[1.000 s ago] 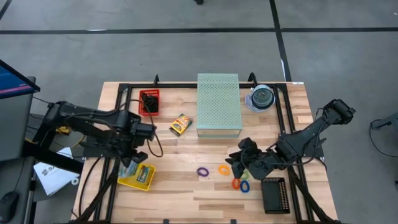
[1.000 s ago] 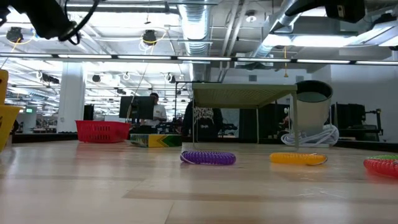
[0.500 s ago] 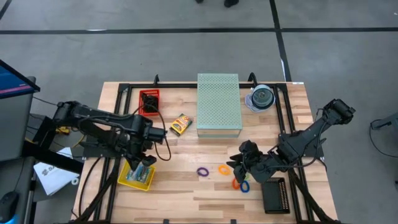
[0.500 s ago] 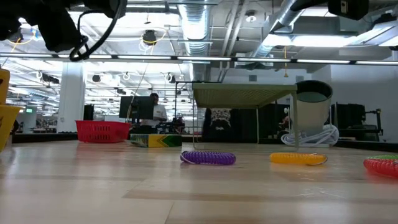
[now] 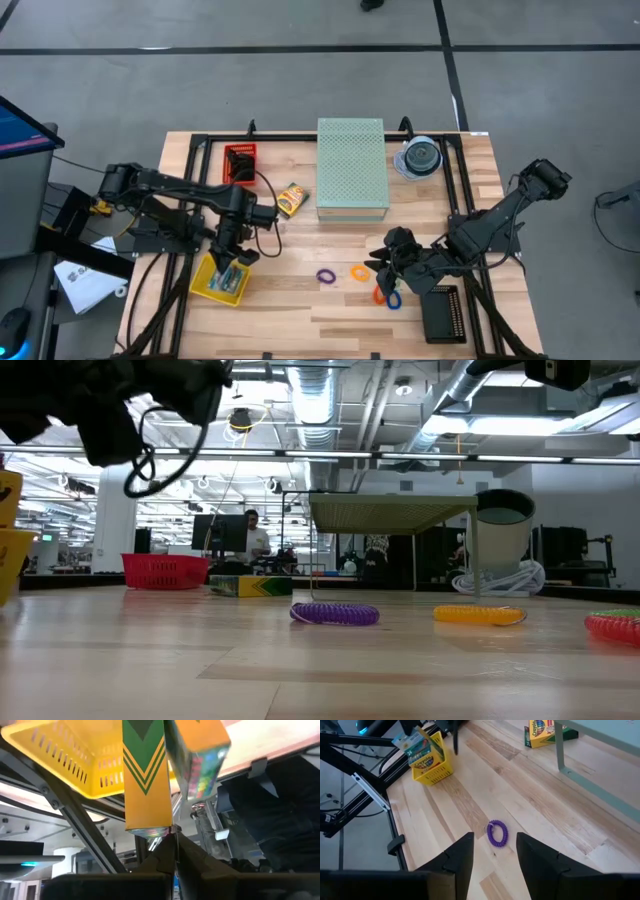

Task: Pick & Place Office Desk Supplies
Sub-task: Put the crayon box into the yellow bin, then adjust the yellow bin

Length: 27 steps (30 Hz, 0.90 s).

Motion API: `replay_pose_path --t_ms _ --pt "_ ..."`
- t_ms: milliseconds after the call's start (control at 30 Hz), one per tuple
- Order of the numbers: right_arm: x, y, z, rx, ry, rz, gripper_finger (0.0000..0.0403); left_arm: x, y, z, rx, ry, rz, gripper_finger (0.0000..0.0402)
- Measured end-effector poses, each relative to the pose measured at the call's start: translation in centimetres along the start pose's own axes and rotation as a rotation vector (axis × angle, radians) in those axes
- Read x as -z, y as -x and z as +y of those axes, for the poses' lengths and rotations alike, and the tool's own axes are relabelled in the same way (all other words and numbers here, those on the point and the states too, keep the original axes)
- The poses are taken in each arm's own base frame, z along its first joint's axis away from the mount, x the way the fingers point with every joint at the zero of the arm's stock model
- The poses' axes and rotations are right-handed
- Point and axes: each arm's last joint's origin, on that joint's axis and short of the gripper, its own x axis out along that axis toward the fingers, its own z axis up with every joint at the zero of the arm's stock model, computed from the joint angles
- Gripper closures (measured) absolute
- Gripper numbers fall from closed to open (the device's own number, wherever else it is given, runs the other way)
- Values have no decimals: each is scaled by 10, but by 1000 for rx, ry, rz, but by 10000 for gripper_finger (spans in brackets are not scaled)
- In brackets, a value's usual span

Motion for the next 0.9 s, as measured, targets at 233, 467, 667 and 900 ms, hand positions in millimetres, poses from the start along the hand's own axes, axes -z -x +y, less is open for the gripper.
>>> replay_pose_path --t_ms 233,467,667,900 --pt "2 1 1 -5 5 3 257 -15 5 3 6 -4 14 401" --pt "2 2 2 -4 -1 -17 257 -28 6 6 -1 -5 47 401" --pt "1 2 3 -18 -14 -24 257 -33 9 7 25 -41 61 402" --pt "1 2 3 -17 -16 -28 257 -32 13 9 49 -64 54 362"
